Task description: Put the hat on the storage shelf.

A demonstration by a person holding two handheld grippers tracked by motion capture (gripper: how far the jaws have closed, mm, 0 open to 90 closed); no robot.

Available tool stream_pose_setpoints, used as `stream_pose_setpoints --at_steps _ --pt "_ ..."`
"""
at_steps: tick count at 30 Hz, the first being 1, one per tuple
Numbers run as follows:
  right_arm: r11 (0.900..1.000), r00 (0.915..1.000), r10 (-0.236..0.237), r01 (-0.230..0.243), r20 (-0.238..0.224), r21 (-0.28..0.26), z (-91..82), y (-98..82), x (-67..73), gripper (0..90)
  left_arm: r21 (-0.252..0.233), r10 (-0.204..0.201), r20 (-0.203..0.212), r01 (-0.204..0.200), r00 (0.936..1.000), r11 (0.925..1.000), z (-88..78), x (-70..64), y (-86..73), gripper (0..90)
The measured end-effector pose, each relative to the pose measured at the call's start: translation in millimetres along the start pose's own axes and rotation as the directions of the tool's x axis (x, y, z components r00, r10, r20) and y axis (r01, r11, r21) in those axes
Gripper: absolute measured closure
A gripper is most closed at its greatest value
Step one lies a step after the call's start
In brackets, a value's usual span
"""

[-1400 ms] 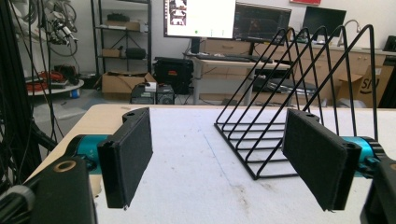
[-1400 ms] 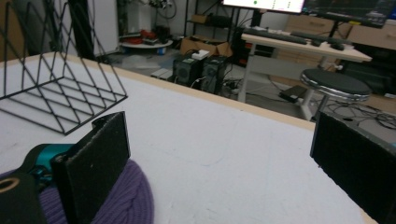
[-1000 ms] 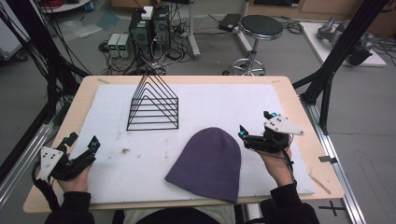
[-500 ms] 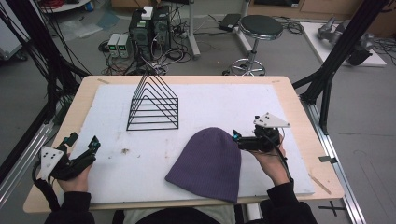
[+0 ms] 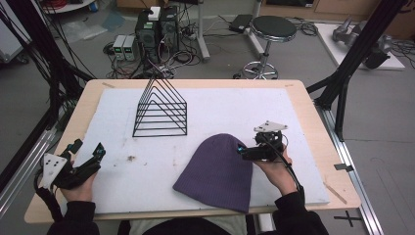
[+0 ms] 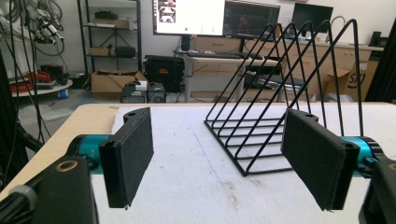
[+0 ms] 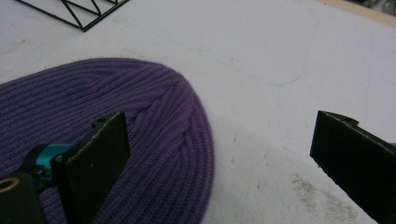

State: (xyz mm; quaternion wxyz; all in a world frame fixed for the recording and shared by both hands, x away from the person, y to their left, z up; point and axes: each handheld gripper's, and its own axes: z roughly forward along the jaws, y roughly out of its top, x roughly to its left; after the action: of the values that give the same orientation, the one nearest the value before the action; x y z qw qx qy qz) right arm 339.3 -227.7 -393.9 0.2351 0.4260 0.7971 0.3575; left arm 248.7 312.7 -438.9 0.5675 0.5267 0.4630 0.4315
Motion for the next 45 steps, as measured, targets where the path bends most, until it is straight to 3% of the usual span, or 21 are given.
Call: stream_pose_setpoints --at_steps 5,11,17,21,24,26,32,39,40,45 --pt "0.999 0.9999 -0.002 0.001 0.012 0.039 7.3 -1.1 4.2 3.9 0.001 -0.007 0.000 0.007 1.0000 1.0000 0.3 0.5 -0.1 25.5" --pt "0.990 0.9959 0.090 -0.091 0.015 0.108 17.5 -3.8 3.9 4.5 0.003 -0.003 0.004 0.003 1.0000 1.0000 1.4 0.5 -0.4 25.4" --pt "0.984 0.9953 0.096 -0.097 0.015 0.151 25.7 -7.4 5.7 4.5 0.000 -0.010 0.007 0.010 0.9999 0.9999 2.0 0.7 -0.4 25.4" --pt "0.975 0.9944 0.104 -0.106 0.021 0.197 32.8 -9.5 5.7 4.5 0.000 -0.011 0.009 0.011 0.9999 0.9999 2.4 0.7 -0.5 25.4" --pt "0.961 0.9939 0.103 -0.110 0.039 0.252 41.9 -11.9 8.5 4.5 0.001 -0.010 0.012 0.010 0.9999 0.9999 2.7 0.4 -0.5 25.4" --pt "0.959 0.9941 0.102 -0.108 0.038 0.262 43.8 -12.6 8.6 4.5 0.000 -0.012 0.010 0.012 0.9999 0.9999 2.7 0.5 -0.5 25.5" --pt "0.947 0.9844 0.176 -0.171 0.005 0.271 48.0 -16.9 3.4 5.3 0.002 -0.014 0.014 0.014 0.9998 0.9999 3.4 0.3 -0.6 25.5" --pt "0.952 0.9866 0.161 -0.162 0.023 0.261 48.2 -17.1 6.1 7.4 0.005 -0.014 0.021 0.013 0.9997 0.9999 5.0 -0.5 -0.9 25.6" --pt "0.956 0.9877 0.156 -0.154 0.013 0.250 47.1 -16.4 7.2 14.8 0.005 -0.015 0.022 0.015 0.9997 0.9999 5.4 -0.8 -1.0 25.6" --pt "0.958 0.9880 0.155 -0.151 0.005 0.244 45.7 -15.5 9.9 22.1 0.005 -0.017 0.027 0.017 0.9995 0.9998 7.0 -1.6 -1.1 25.6"
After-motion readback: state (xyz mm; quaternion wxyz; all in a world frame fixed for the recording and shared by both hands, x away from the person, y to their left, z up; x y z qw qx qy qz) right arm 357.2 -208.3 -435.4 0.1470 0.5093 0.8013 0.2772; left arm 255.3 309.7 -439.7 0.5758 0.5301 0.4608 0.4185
